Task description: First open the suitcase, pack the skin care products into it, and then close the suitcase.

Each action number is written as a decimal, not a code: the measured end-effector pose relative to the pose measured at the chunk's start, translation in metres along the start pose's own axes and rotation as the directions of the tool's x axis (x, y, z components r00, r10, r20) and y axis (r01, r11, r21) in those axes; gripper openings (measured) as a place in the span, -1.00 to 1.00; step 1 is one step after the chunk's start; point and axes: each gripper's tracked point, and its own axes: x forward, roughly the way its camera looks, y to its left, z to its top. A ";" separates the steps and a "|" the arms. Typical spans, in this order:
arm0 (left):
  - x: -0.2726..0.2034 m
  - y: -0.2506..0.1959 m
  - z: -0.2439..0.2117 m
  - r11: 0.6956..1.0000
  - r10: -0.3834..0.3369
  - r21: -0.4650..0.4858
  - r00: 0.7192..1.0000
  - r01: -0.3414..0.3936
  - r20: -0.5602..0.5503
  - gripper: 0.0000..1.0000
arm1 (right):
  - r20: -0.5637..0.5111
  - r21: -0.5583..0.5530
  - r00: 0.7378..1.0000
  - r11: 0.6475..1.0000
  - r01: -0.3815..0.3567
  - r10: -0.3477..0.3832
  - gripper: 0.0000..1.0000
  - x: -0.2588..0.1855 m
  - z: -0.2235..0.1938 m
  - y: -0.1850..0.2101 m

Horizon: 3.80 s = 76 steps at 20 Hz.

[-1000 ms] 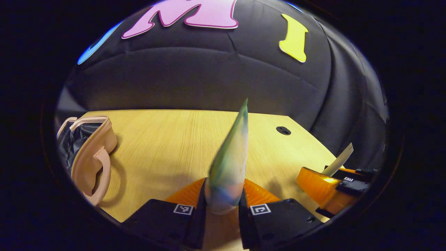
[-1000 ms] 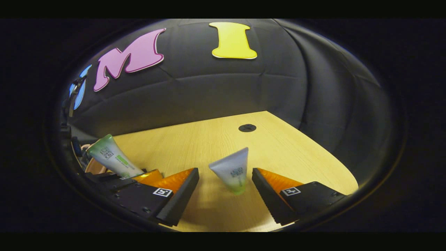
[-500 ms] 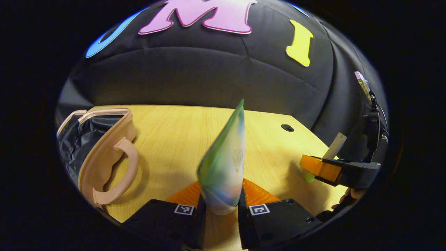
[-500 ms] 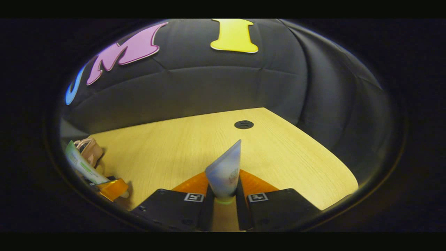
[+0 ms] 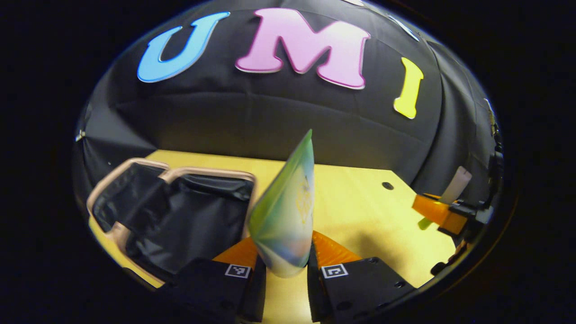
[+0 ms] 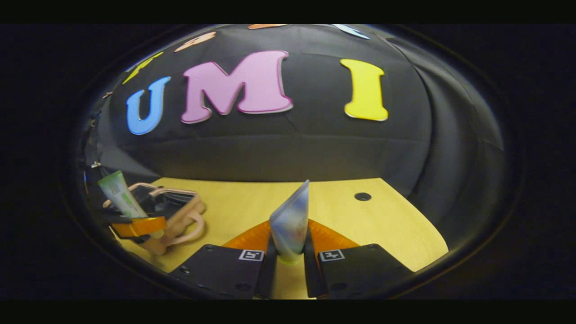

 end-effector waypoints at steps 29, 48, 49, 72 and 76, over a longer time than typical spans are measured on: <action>-0.113 0.282 0.058 0.973 0.228 -0.027 0.974 -0.228 0.004 0.98 | -0.265 0.041 0.917 0.954 -0.298 0.298 -0.55 0.045 -0.061 0.287; -0.205 0.447 -0.018 0.855 0.441 -0.275 0.895 -0.439 -0.059 0.92 | -0.256 0.018 0.956 0.989 -0.147 0.146 0.87 0.059 -0.067 0.318; -0.192 0.452 -0.009 0.858 0.431 -0.296 0.902 -0.421 -0.034 0.92 | -0.225 0.008 0.963 0.988 -0.153 0.151 0.99 0.051 -0.057 0.315; 0.028 0.551 -0.010 0.739 0.036 -0.661 0.988 -0.126 -0.148 -0.65 | -0.219 -0.108 0.972 0.988 -0.110 0.085 0.95 -0.071 -0.052 0.209; -0.003 0.542 0.033 0.846 0.090 -0.515 0.989 -0.138 -0.117 -0.87 | -0.217 -0.074 0.974 0.993 -0.087 0.069 0.94 -0.074 -0.045 0.194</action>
